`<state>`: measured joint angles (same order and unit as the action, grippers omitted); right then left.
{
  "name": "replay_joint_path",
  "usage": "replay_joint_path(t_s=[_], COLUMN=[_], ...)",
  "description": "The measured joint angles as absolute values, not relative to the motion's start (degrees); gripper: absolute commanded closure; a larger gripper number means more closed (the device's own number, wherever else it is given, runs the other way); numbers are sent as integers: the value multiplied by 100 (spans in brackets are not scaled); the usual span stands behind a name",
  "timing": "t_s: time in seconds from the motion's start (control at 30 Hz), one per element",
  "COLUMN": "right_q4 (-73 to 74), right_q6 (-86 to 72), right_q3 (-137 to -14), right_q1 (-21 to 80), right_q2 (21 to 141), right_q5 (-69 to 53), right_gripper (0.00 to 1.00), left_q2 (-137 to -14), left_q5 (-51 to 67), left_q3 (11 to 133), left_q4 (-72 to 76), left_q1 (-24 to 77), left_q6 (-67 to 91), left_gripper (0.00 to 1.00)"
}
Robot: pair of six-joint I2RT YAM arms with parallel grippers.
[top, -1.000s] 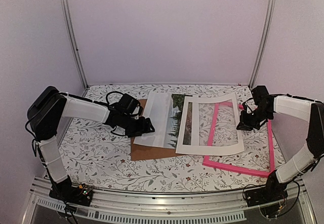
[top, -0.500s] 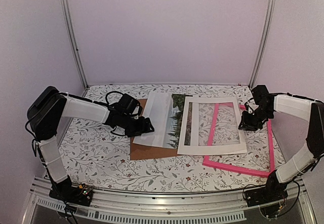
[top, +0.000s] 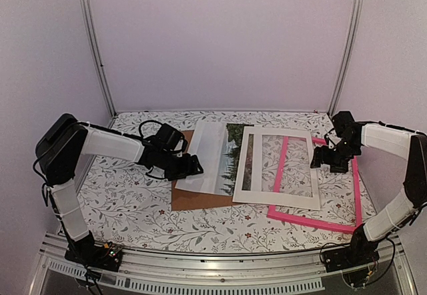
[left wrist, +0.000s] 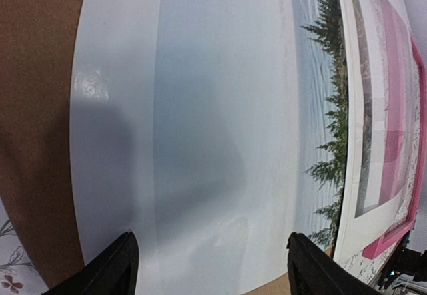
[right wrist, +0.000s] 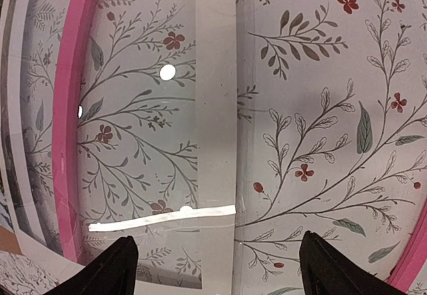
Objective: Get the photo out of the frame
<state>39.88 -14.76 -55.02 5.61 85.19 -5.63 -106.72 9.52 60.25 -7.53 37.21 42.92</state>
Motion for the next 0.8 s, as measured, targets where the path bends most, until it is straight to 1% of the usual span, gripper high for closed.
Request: replay_joint_path(t_s=[0.17,0.8], right_q4=[3992,3461], right_q6=[-1518,-2016], right_q3=[-5566,-5673], right_q1=[558,690], right_q2=[8490,7797], right_q5=[-497,-908], right_gripper=[1,1], left_q2=[-10641,-9998], left_q5=[869,613], left_q3=[6001,5885], left_q4=[-762,-1160], left_q1=[3721,3682], left_q6=[4292,4244], left_gripper=[21,21])
